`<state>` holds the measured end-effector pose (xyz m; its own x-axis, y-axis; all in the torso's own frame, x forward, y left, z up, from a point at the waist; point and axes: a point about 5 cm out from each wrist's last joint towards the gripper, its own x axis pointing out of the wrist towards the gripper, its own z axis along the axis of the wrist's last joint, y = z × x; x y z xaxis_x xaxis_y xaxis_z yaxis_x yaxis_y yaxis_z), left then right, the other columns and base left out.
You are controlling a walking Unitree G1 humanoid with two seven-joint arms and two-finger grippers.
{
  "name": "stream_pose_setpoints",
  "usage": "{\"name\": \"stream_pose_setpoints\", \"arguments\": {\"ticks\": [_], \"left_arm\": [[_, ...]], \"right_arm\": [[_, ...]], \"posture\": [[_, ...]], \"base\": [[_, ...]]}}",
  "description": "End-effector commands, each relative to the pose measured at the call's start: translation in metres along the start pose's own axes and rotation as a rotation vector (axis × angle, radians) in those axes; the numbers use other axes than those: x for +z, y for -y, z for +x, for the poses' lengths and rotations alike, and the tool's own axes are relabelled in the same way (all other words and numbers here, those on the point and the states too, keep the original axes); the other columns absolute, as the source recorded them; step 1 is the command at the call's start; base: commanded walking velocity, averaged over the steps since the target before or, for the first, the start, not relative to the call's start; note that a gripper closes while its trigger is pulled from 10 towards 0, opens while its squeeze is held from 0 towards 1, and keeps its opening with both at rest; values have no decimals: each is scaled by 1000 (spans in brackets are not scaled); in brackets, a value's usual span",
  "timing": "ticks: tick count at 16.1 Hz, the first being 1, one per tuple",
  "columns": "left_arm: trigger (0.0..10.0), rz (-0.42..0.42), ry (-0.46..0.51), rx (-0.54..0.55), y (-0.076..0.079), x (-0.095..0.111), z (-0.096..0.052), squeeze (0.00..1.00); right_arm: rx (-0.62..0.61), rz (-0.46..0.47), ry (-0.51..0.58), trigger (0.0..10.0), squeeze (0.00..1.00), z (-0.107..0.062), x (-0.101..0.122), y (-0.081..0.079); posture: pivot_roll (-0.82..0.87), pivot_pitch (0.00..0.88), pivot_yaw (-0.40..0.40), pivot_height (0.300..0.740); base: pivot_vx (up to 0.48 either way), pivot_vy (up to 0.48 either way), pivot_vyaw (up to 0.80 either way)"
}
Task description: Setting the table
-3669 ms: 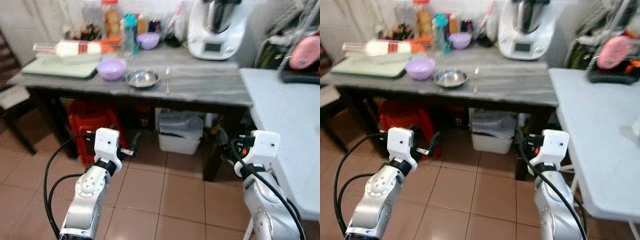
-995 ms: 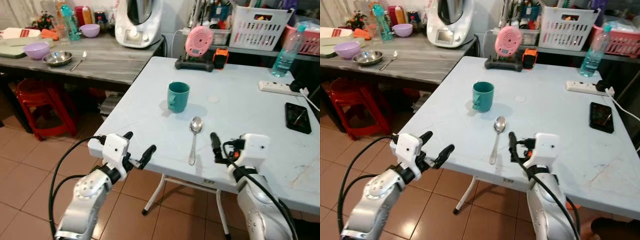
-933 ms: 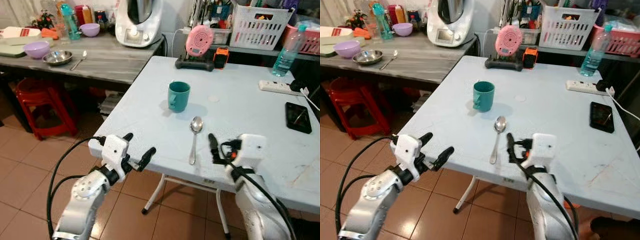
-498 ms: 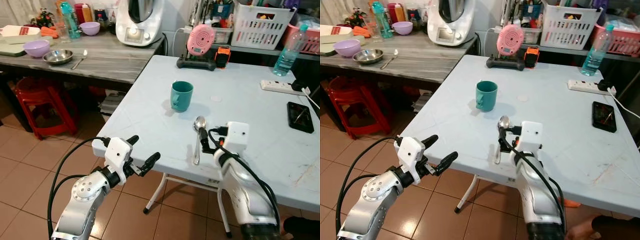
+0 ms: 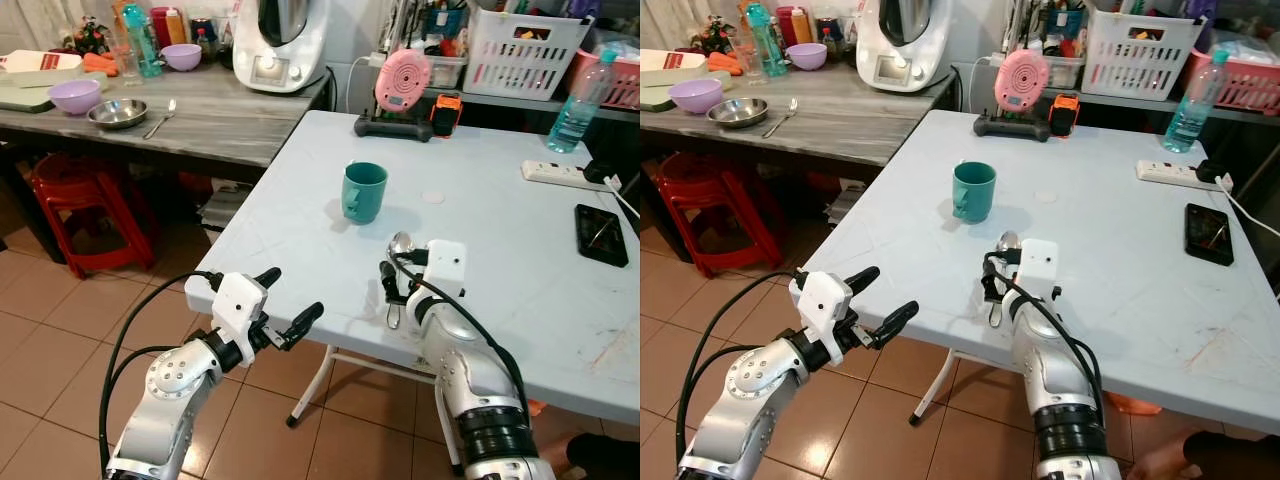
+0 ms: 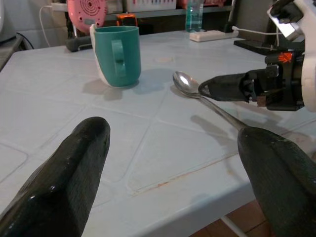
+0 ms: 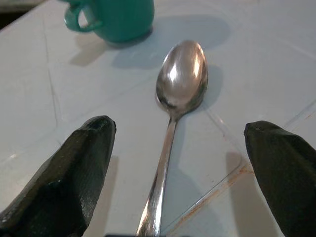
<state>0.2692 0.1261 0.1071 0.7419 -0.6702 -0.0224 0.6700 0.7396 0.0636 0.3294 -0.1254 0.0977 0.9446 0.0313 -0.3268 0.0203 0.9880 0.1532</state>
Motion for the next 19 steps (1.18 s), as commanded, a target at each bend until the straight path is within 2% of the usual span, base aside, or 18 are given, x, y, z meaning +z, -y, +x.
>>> {"name": "stream_pose_setpoints", "arguments": {"ticks": [1,5,7,8,19], "left_arm": [[10000,22,-4,-6,-2,0,1,0],[10000,32,1,-25,3,0,3,0],[10000,28,4,-25,3,0,3,0],[10000,27,6,-25,4,0,3,0],[10000,17,6,-32,5,0,3,0]], "right_arm": [[5,-6,8,10000,0,5,4,-4],[-3,-10,-20,10000,0,12,-1,-6],[-8,-11,-37,549,0,15,-2,-6],[-17,-7,-58,0,0,17,-6,-5],[-34,-9,-110,0,0,24,-13,3]], "posture": [[-9,0,-28,740],[-12,0,-24,740],[-12,0,-24,740],[-6,0,-29,740],[-10,0,-17,740]], "base": [[0,0,0],[0,0,0],[0,0,0],[0,0,0],[0,0,0]]}}
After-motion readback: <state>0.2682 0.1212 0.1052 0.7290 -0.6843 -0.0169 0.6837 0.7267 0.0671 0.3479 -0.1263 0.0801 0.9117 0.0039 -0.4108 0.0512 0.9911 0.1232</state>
